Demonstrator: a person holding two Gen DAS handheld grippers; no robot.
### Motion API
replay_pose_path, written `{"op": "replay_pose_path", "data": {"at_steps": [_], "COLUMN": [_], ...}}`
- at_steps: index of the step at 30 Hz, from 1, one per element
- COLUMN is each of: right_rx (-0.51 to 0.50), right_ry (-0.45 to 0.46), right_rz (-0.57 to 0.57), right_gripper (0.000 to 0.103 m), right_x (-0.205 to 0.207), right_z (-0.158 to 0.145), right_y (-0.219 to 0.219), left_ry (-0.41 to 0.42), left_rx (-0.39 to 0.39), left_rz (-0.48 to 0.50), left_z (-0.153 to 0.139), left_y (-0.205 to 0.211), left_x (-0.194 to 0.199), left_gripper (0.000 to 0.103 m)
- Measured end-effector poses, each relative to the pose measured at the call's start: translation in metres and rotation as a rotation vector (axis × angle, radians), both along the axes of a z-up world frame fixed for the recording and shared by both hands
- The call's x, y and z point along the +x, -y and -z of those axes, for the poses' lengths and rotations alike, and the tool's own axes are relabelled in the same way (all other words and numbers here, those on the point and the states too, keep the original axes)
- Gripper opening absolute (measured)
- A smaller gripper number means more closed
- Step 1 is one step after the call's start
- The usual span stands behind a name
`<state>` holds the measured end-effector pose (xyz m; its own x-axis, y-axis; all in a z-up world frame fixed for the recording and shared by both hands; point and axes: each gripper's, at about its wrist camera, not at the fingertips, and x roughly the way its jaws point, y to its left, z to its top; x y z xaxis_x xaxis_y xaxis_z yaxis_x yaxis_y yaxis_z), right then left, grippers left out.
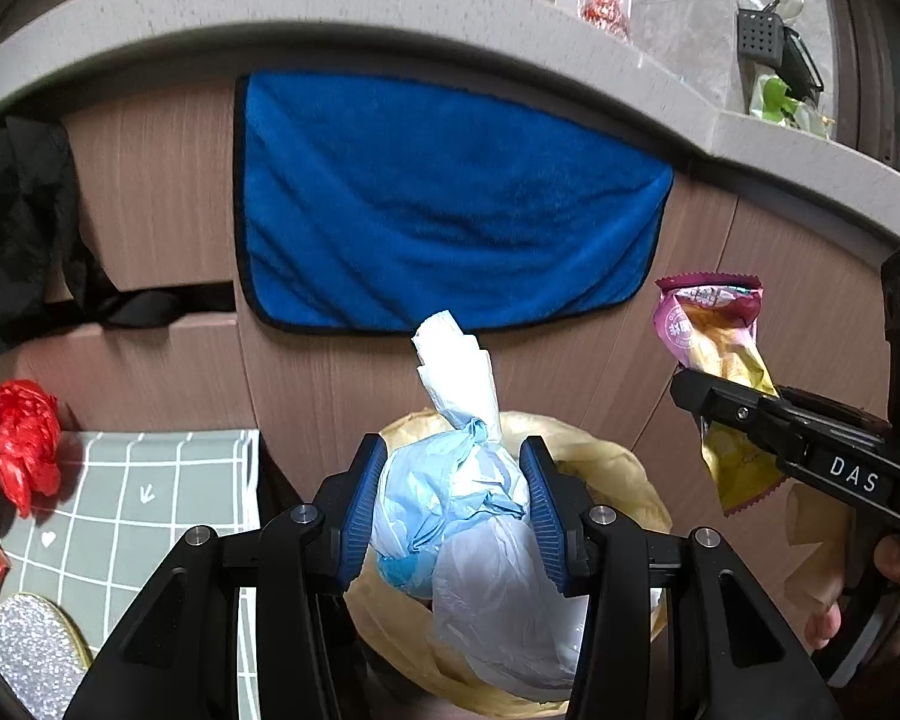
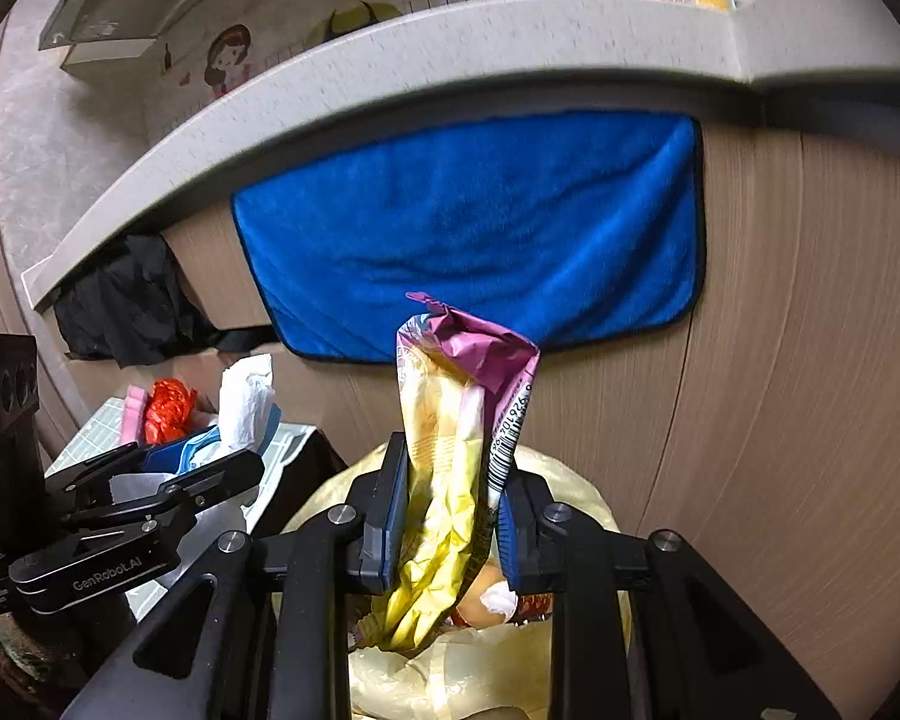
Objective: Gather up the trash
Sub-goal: 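Carry the plastic bag and snack bag over the bin with both grippers, then open both grippers to drop the plastic bag and snack bag into the bin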
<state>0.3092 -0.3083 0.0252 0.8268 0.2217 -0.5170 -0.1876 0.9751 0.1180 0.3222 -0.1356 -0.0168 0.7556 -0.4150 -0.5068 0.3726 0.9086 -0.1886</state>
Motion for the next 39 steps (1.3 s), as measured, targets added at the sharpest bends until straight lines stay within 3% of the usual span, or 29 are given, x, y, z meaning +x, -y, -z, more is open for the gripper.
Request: {"op": "replay_pose_path", "data": {"at_steps": [11, 27, 29, 32, 33, 39], "right_rx": [0.028, 0.033, 0.034, 0.032, 0.029, 0.037], "right_ry": [-0.071, -0.145, -0.148, -0.147, -0.144, -0.127], "right_rz": [0.017, 0.023, 0.023, 0.041, 0.050, 0.080], "right_gripper": [0.024, 0.027, 0.029, 0.050, 0.054, 0.054], "right_x": [0.016, 0.029, 0.033, 0.033, 0.033, 0.025], "right_z": [0.032, 0.065, 0.067, 0.069, 0.069, 0.065], "right_y": [0.010, 0.012, 0.010, 0.009, 0.009, 0.011], "left_ry": [-0.035, -0.081, -0.095, -0.129, -0.136, -0.134], "left_rx": [0.018, -0.037, -0.061, -0.092, -0.100, -0.136], "left_rz": [0.003, 0.051, 0.079, 0.090, 0.085, 0.014], "left_z": [0.015, 0.029, 0.032, 0.032, 0.031, 0.018], "left_y": [0.008, 0.009, 0.009, 0.006, 0.003, -0.024], "left_x": [0.014, 0.031, 0.035, 0.041, 0.043, 0.043], "left_gripper": [0.047, 0.047, 0.058, 0.074, 0.075, 0.076]}}
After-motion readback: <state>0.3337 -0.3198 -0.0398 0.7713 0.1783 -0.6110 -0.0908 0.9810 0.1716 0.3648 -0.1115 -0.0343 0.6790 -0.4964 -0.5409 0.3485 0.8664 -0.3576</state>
